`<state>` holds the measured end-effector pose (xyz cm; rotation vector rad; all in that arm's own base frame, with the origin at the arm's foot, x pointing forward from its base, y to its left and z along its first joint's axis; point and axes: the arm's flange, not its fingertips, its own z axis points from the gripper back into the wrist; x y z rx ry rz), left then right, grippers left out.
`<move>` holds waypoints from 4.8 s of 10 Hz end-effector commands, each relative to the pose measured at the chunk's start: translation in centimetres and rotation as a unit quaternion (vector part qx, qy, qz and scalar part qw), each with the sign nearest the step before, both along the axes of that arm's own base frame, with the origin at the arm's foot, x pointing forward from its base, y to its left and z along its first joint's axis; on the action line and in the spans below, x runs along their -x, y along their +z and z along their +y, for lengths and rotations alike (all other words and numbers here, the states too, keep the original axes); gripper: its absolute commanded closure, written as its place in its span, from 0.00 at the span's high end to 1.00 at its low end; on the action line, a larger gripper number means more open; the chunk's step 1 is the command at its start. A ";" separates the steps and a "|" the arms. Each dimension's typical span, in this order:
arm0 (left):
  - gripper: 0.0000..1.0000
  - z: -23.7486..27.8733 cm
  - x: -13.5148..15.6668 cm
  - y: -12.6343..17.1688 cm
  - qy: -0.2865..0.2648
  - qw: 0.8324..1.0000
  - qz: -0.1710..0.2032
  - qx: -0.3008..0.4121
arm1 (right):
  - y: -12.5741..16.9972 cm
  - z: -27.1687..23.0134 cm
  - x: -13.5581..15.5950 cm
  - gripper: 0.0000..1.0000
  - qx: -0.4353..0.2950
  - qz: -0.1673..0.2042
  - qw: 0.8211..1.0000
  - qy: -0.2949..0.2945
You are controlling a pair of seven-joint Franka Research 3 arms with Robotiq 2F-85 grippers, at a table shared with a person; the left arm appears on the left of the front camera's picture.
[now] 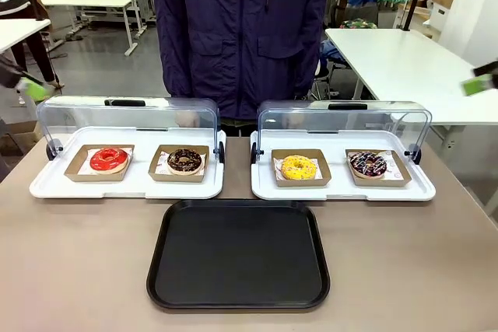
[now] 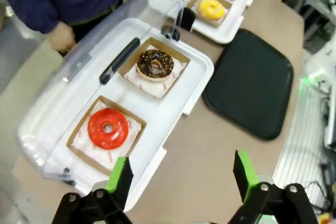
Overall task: Move the third donut from the left to the tray.
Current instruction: Pick up the Paper togo box containing the Donut indicated by the person and place it on the Handle tray.
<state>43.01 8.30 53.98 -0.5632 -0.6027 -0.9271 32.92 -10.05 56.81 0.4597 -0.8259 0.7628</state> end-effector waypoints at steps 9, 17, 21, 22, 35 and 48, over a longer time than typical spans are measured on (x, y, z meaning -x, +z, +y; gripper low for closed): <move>1.00 11.0 3.1 -5.6 -0.033 0.987 -0.096 0.125 | -4.8 -7.8 6.9 1.00 -0.066 -0.070 0.994 0.043; 1.00 10.2 2.9 -4.9 -0.024 0.989 -0.087 0.120 | -4.3 -7.9 7.0 1.00 -0.067 -0.059 0.996 0.030; 1.00 10.2 2.9 -4.9 -0.024 0.989 -0.087 0.120 | -4.3 -7.9 7.0 1.00 -0.067 -0.059 0.996 0.030; 1.00 10.2 2.9 -4.9 -0.024 0.989 -0.087 0.120 | -4.3 -7.9 7.0 1.00 -0.067 -0.059 0.996 0.030; 1.00 10.2 2.9 -4.9 -0.024 0.989 -0.087 0.120 | -4.3 -7.9 7.0 1.00 -0.067 -0.059 0.996 0.030; 1.00 10.2 2.9 -4.9 -0.024 0.989 -0.087 0.120 | -4.3 -7.9 7.0 1.00 -0.067 -0.059 0.996 0.030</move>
